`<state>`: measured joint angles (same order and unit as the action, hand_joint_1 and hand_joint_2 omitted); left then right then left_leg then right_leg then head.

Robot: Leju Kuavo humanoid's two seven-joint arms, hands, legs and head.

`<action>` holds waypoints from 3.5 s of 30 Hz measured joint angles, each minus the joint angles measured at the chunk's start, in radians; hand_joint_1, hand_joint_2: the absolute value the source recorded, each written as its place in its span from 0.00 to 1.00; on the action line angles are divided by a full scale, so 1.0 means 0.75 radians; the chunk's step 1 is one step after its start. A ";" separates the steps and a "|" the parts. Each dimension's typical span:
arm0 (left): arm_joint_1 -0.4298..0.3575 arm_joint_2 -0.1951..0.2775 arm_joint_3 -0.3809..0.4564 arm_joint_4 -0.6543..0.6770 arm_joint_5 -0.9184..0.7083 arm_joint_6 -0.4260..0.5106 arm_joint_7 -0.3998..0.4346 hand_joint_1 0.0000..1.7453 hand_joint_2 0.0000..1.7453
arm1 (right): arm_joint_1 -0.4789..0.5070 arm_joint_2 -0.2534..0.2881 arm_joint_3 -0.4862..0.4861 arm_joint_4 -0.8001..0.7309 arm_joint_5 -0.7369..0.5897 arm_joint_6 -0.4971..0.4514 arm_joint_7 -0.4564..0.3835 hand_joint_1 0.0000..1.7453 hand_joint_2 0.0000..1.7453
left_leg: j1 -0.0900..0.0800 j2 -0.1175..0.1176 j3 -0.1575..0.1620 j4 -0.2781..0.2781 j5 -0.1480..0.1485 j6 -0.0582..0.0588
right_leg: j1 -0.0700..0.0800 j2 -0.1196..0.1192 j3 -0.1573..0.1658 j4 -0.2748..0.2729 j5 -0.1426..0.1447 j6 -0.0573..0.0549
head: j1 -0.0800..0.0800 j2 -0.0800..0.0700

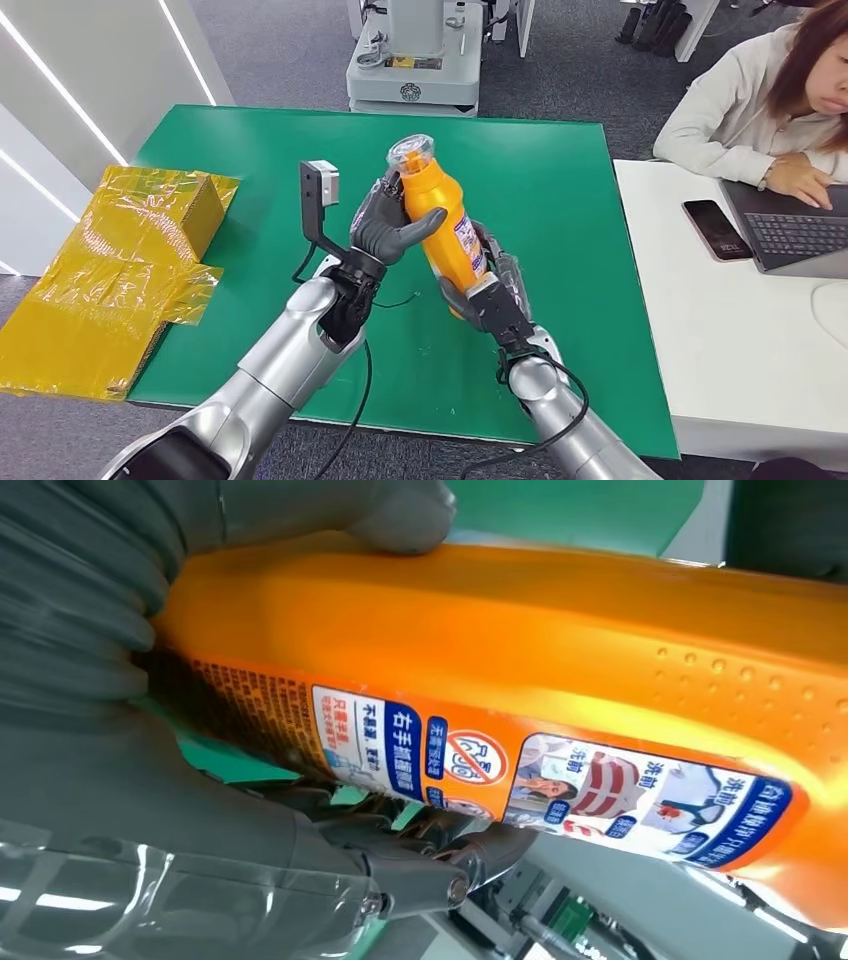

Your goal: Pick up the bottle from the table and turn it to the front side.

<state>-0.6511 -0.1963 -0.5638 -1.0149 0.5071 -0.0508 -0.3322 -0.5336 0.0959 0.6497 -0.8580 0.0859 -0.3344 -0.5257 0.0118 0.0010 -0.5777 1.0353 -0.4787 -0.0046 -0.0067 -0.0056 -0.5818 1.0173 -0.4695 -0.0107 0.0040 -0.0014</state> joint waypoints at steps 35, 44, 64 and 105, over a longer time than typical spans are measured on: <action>-0.030 0.032 -0.172 0.004 -0.313 -0.012 0.039 1.00 1.00 | 0.085 -0.022 -0.043 -0.005 0.125 -0.091 0.088 1.00 1.00 | 0.000 0.000 -0.001 0.000 0.000 0.000 | 0.000 0.000 -0.002 0.000 0.000 0.000 | 0.000 0.000; -0.030 0.073 -0.183 -0.014 -0.464 0.080 0.004 1.00 1.00 | 0.143 -0.060 -0.080 -0.082 0.078 -0.072 0.102 0.00 1.00 | 0.000 0.000 -0.001 0.000 0.000 0.000 | 0.000 0.000 -0.001 0.000 0.000 0.000 | 0.000 0.000; -0.037 0.303 -0.037 -0.064 -0.960 0.302 -0.015 1.00 1.00 | 0.486 -0.239 -0.199 -0.631 -0.040 -0.045 0.064 0.00 1.00 | 0.000 0.000 -0.002 -0.001 0.000 0.000 | 0.000 0.000 -0.002 0.000 0.000 0.000 | 0.000 0.000; 0.001 0.905 -0.396 0.504 -2.738 0.679 0.684 1.00 1.00 | 0.697 -0.304 -0.303 -0.854 -0.077 -0.133 -0.080 0.00 1.00 | 0.001 0.008 -0.003 -0.004 0.000 -0.001 | 0.000 0.009 -0.006 0.001 0.000 -0.001 | 0.000 0.000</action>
<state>-0.6503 0.4826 -0.8607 -0.6367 -1.5461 0.4586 0.1808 -0.0110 -0.1320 0.4226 -1.4982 0.0284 -0.4339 -0.5858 0.0124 0.0070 -0.5796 1.0325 -0.4787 -0.0054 -0.0065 0.0010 -0.5861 1.0179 -0.4697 -0.0115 0.0038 -0.0013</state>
